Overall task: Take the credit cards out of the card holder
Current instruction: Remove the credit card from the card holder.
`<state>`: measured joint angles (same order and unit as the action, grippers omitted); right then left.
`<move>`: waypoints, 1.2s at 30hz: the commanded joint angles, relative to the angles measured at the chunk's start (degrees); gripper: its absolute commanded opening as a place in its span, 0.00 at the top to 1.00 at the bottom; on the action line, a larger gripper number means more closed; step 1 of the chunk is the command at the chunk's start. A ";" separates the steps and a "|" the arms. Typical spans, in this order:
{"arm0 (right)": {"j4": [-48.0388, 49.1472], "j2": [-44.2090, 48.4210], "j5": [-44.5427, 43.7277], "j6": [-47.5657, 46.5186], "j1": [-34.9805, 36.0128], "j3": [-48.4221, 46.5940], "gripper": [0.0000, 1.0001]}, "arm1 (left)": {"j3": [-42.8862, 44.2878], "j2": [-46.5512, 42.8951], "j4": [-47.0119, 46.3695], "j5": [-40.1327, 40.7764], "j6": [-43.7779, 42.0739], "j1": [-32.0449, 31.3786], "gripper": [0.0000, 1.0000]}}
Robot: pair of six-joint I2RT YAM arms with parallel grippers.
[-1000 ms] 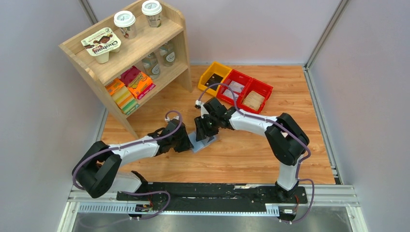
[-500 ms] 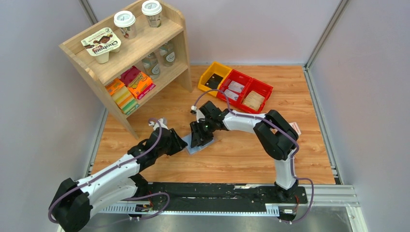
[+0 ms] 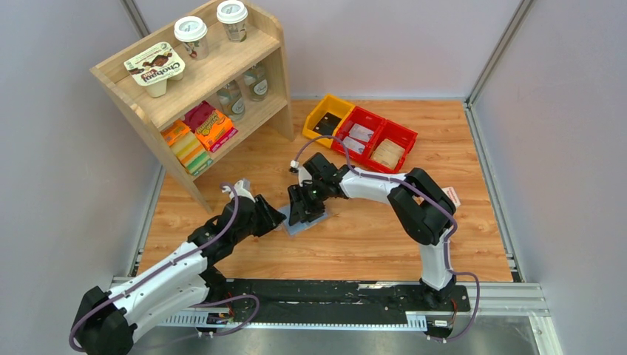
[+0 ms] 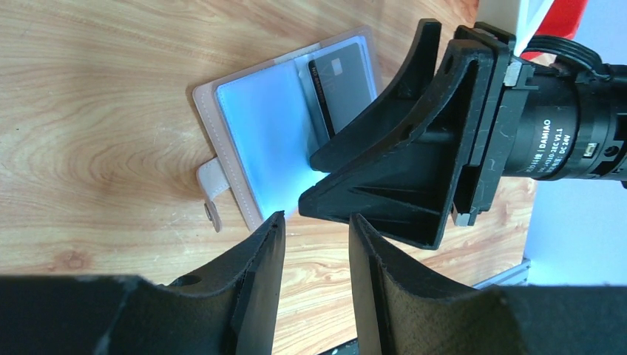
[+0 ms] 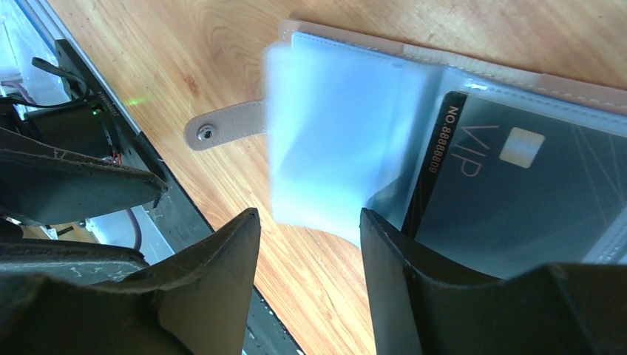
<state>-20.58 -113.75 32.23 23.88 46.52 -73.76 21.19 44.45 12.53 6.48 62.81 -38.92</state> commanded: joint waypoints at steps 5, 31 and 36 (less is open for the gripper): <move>1.86 -0.33 2.14 1.08 0.85 -2.27 0.42 | 1.92 -3.49 1.97 0.99 0.74 -0.02 0.54; -2.72 6.18 -21.42 -2.78 -5.48 0.63 0.75 | 8.25 31.66 -24.40 -13.95 1.79 5.25 0.50; -0.26 5.47 -18.70 -2.00 -5.39 2.47 0.76 | 7.20 36.32 -26.68 -13.86 3.46 5.69 0.53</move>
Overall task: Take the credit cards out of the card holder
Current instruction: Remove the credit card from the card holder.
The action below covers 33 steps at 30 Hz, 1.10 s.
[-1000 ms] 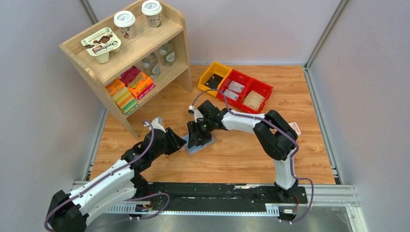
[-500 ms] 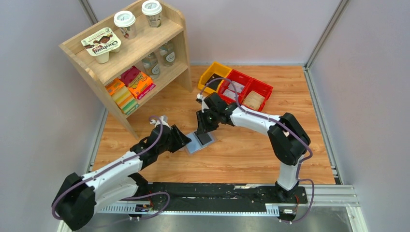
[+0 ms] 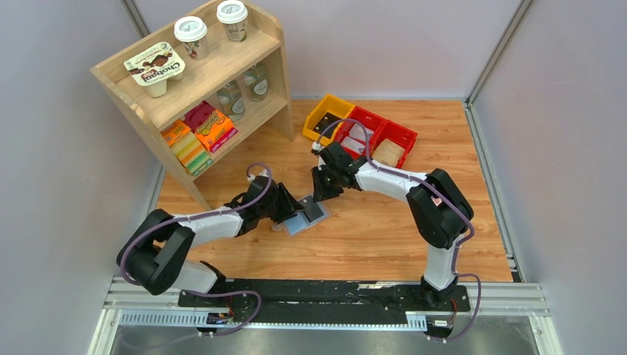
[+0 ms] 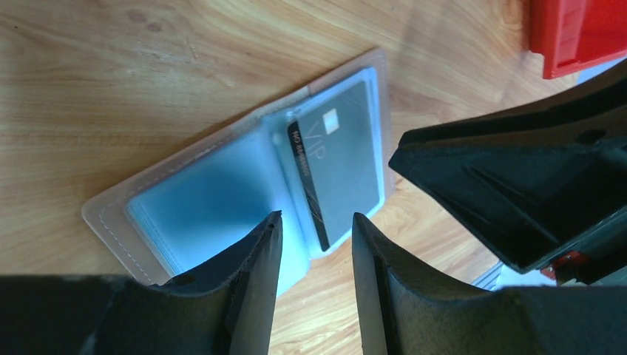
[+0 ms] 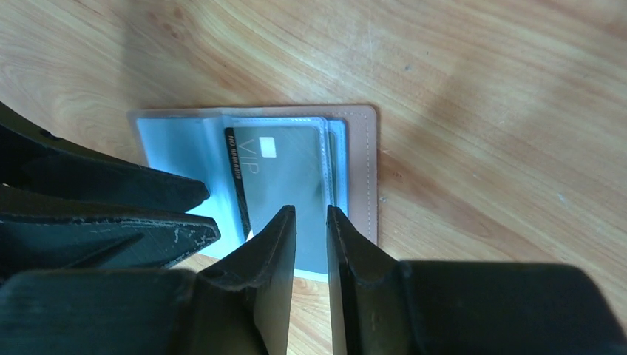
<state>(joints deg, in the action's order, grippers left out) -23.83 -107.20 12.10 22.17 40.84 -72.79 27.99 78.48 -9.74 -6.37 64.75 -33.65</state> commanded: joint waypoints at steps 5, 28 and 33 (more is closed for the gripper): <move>5.02 -2.75 3.89 0.32 0.29 2.65 0.77 | -0.13 4.49 -5.03 -0.75 1.78 0.43 0.53; 9.16 -3.28 4.51 2.00 0.29 7.40 0.80 | -8.39 0.19 -19.00 2.77 4.16 0.43 0.72; 9.16 -3.37 4.34 2.17 0.29 7.32 0.80 | -8.30 -0.08 -21.73 2.15 3.45 0.43 0.74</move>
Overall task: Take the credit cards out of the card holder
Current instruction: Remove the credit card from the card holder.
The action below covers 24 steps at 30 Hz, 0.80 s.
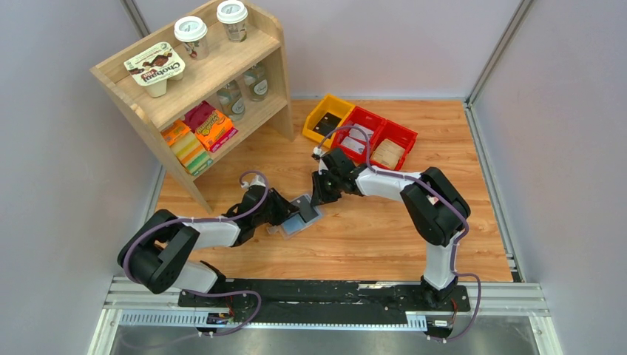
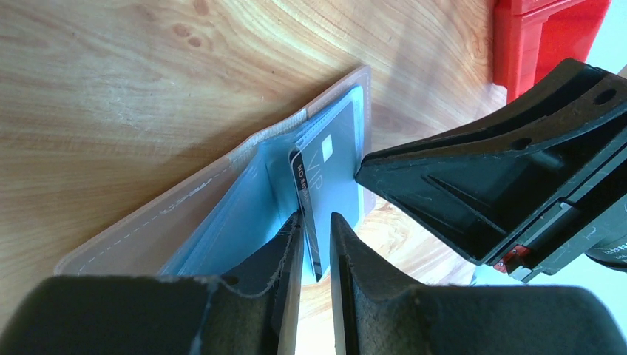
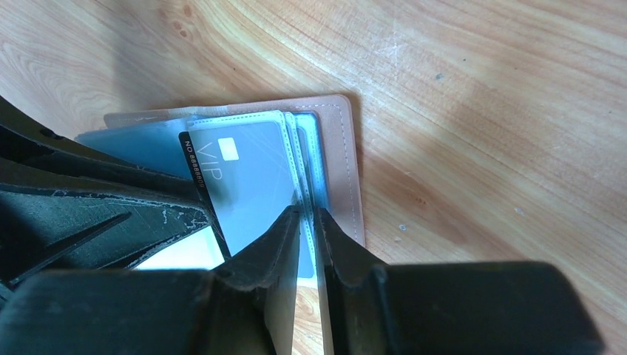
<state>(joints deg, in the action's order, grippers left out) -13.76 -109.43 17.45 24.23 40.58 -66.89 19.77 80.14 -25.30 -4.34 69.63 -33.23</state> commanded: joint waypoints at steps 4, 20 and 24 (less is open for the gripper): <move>-1.01 -0.96 -1.45 0.12 0.56 1.50 0.80 | 0.44 -1.74 -6.69 -0.93 -1.33 0.01 0.75; 1.72 5.98 -3.75 0.12 0.56 2.21 0.78 | -1.84 0.90 -6.70 -1.99 -0.63 0.01 1.00; 3.47 5.80 -1.72 0.73 0.64 1.15 0.77 | -2.02 0.81 -5.47 -1.73 -0.63 0.01 1.00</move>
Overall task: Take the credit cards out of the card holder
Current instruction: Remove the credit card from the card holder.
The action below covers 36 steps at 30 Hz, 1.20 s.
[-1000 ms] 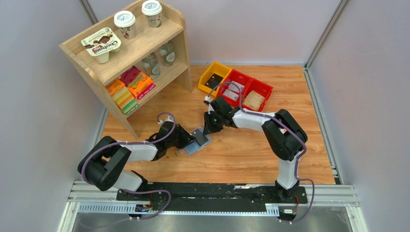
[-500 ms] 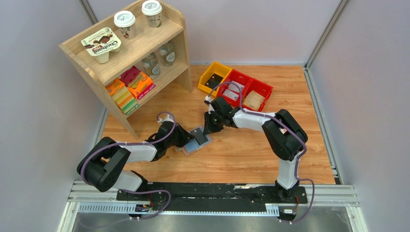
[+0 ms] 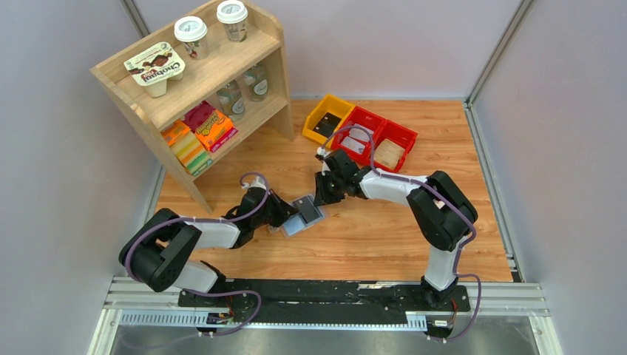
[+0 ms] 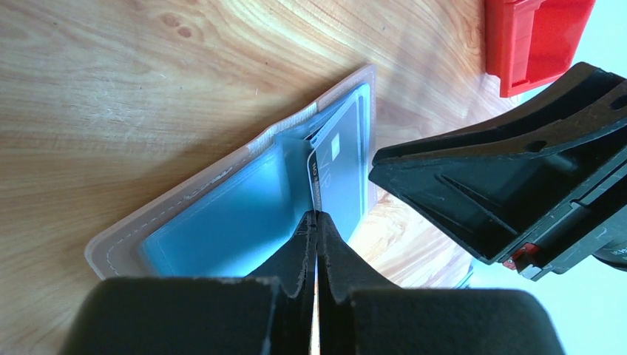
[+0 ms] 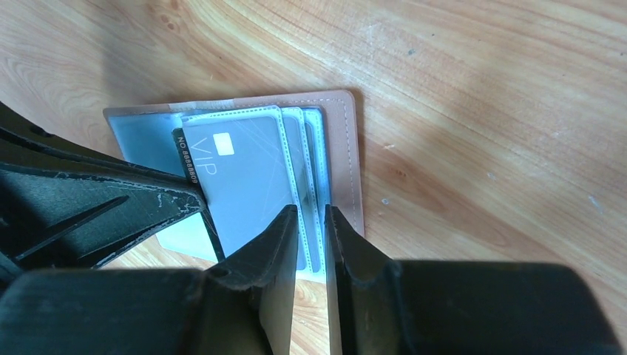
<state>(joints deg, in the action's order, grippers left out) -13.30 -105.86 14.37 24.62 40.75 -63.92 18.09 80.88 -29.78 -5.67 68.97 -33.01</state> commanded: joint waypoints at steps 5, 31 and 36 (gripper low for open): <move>3.20 -1.09 6.54 0.07 0.47 -3.66 0.77 | -0.16 0.24 0.25 -0.13 0.11 -0.21 1.00; -2.87 -7.95 3.65 0.87 -0.23 -4.28 0.80 | -3.94 -7.58 10.79 4.88 5.39 -0.21 0.98; -2.78 -8.30 4.17 0.87 -0.23 -4.37 0.80 | -4.20 -9.07 11.06 5.50 4.86 0.32 0.68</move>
<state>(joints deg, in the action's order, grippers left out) -12.75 -111.33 21.26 26.33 40.66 -68.62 14.66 73.41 -20.91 -1.93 74.19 -33.01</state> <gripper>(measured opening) 0.199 0.234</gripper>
